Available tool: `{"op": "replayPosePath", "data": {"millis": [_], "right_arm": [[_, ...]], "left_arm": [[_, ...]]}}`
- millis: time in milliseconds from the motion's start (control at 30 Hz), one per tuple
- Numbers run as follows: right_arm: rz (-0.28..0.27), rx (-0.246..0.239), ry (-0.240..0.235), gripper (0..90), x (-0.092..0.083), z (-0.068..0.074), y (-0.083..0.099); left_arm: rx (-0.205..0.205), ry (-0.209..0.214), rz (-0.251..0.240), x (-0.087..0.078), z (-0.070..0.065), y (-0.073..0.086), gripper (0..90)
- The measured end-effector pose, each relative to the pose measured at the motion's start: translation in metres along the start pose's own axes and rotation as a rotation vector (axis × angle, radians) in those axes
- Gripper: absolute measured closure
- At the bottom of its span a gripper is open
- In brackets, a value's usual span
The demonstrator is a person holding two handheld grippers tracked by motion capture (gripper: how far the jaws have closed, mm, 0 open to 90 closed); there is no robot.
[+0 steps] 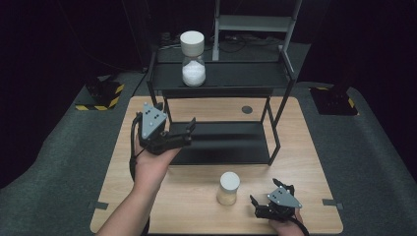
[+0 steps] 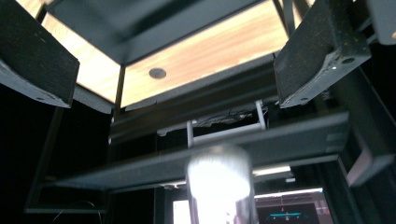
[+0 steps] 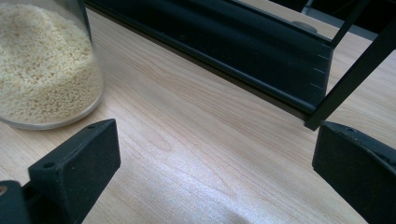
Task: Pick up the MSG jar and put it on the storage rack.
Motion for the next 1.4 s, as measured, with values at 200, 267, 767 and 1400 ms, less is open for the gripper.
{"op": "replayPosePath", "data": {"millis": [200, 267, 767, 1400], "right_arm": [[0.004, -0.005, 0.006, 0.2, 0.0, 0.001, 0.0], [0.006, -0.008, 0.007, 0.2, 0.0, 0.002, -0.001], [0.019, -0.024, 0.021, 0.2, 0.002, 0.005, -0.002], [0.012, -0.022, 0.02, 0.2, 0.001, 0.005, -0.001]], "left_arm": [[0.017, -0.003, 0.032, -0.016, -0.004, 0.031, 0.4], [0.016, 0.001, 0.039, -0.021, -0.004, 0.04, 0.4], [0.022, 0.037, 0.131, -0.043, -0.022, 0.13, 0.4], [0.099, 0.136, 0.369, -0.023, -0.037, 0.202, 0.4]]}}
Point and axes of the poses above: each handheld gripper's, and its own axes: x roughly forward along the jaws, y roughly out of its underside, z roughly to its left, the point moved 5 cm from there along x, roughly forward along the jaws, and after that the axes turned 11 degrees about x, right-handed, at the moved point
